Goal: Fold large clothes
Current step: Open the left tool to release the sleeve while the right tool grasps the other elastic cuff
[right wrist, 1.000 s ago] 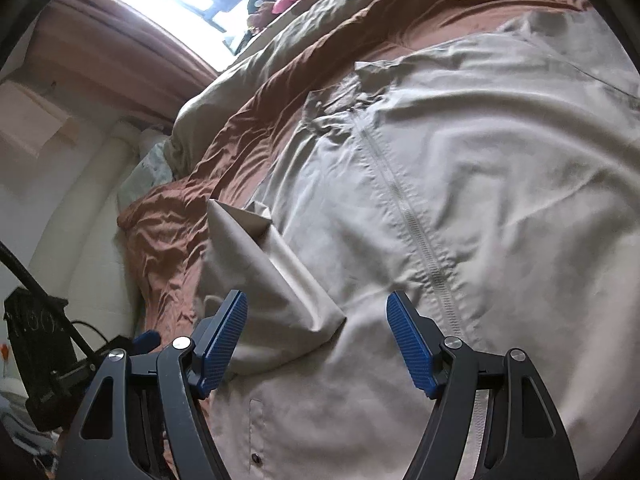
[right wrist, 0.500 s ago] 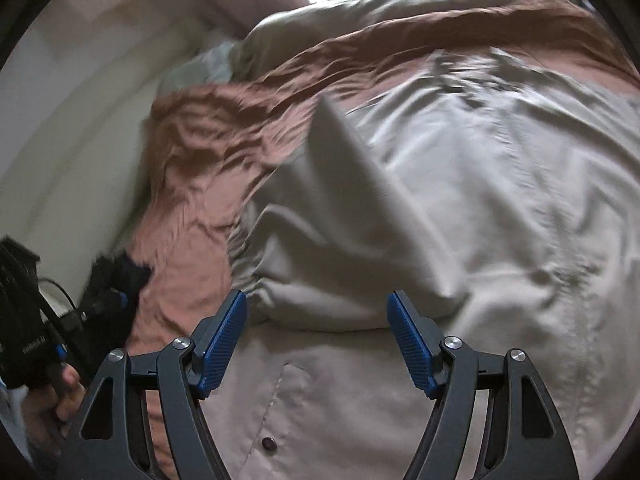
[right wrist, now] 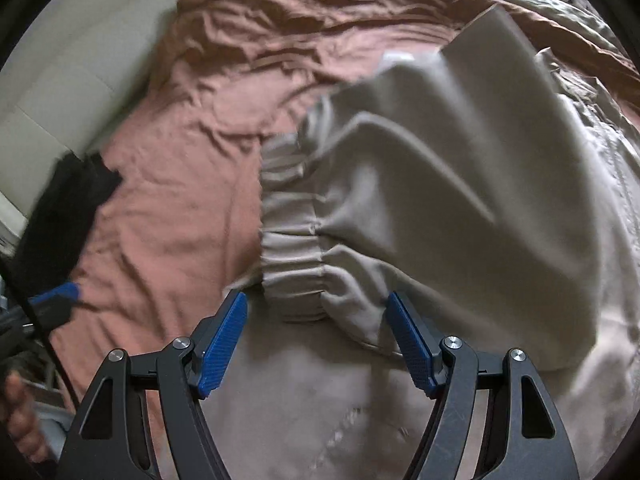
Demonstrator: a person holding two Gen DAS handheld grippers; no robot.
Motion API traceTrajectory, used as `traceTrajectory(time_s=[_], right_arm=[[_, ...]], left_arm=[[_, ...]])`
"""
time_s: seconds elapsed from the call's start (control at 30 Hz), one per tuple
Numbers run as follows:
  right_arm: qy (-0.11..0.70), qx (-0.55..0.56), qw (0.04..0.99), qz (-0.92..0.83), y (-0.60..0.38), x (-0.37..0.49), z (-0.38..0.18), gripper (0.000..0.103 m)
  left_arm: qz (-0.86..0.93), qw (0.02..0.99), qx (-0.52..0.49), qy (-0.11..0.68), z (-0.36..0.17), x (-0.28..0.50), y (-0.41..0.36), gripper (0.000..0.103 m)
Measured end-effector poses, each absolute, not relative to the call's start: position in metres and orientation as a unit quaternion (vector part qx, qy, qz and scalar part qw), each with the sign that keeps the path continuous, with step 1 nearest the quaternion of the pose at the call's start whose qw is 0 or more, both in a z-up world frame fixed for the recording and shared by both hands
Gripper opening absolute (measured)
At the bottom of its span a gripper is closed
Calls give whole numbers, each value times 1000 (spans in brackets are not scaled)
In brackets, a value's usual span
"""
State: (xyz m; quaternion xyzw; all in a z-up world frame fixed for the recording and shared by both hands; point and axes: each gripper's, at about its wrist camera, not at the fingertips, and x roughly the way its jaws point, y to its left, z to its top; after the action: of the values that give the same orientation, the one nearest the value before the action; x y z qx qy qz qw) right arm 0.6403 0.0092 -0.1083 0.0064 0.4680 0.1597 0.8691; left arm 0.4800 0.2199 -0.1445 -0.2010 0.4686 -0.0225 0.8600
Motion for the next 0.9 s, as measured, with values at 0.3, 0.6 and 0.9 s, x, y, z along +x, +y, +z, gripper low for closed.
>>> traceTrajectory(time_s=[0.3,0.6,0.9], right_arm=[[453,45,876,159,-5,640,-102,23],[390,156,891,172,-109,590,-50,9],[330,239,904,129,-210,555,-36,8]], left_arm=[[-21,858,-196,475,-146,480,213,59],[-41,865,-178,467,-133,491,177,59],[-49,861,-157,480,-137,514,143,59]])
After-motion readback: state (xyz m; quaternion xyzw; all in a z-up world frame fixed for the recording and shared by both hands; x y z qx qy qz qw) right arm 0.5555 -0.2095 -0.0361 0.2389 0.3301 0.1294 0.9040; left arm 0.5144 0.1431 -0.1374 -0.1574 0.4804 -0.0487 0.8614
